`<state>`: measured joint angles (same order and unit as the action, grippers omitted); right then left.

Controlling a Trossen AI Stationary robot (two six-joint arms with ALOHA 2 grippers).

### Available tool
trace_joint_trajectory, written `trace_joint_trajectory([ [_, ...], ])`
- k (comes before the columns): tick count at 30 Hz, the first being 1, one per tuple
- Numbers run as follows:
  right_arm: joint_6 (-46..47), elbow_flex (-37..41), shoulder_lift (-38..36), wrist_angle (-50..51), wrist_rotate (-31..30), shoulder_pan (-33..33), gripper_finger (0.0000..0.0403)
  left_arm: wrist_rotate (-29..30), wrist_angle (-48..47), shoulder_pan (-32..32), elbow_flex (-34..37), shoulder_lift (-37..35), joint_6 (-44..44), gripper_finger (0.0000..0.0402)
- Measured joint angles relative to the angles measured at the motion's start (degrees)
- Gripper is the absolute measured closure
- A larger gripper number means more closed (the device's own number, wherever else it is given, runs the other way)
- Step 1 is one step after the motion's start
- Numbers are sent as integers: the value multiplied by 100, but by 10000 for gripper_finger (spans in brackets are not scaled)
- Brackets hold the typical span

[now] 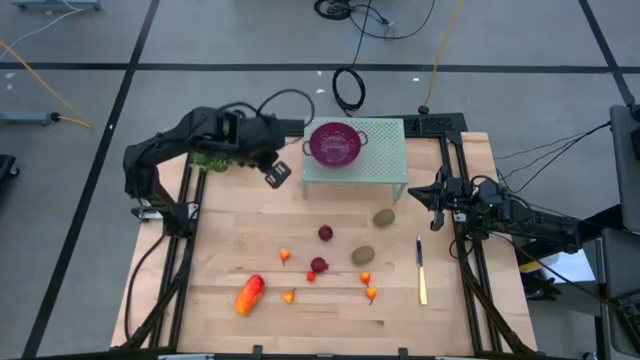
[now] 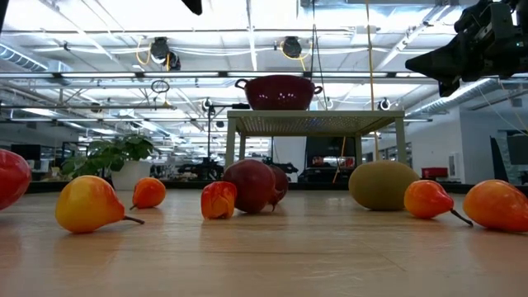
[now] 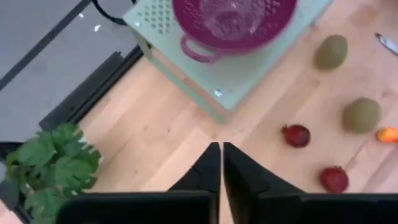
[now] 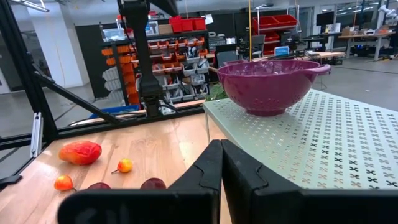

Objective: Pick & Place Fruit
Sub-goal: Put the mango into the strainer bowl

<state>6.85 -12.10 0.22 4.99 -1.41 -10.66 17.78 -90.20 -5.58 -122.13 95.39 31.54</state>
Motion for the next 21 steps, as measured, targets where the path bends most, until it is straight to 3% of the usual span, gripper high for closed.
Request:
trace_joint_trajectory([
  [13,-1,0,-1,0,0,-1,403,-276,22,1165,21,3,1182,400],
  [21,-1,0,-1,0,-2,-1,403,-606,22,2065,726,9,1943,399],
])
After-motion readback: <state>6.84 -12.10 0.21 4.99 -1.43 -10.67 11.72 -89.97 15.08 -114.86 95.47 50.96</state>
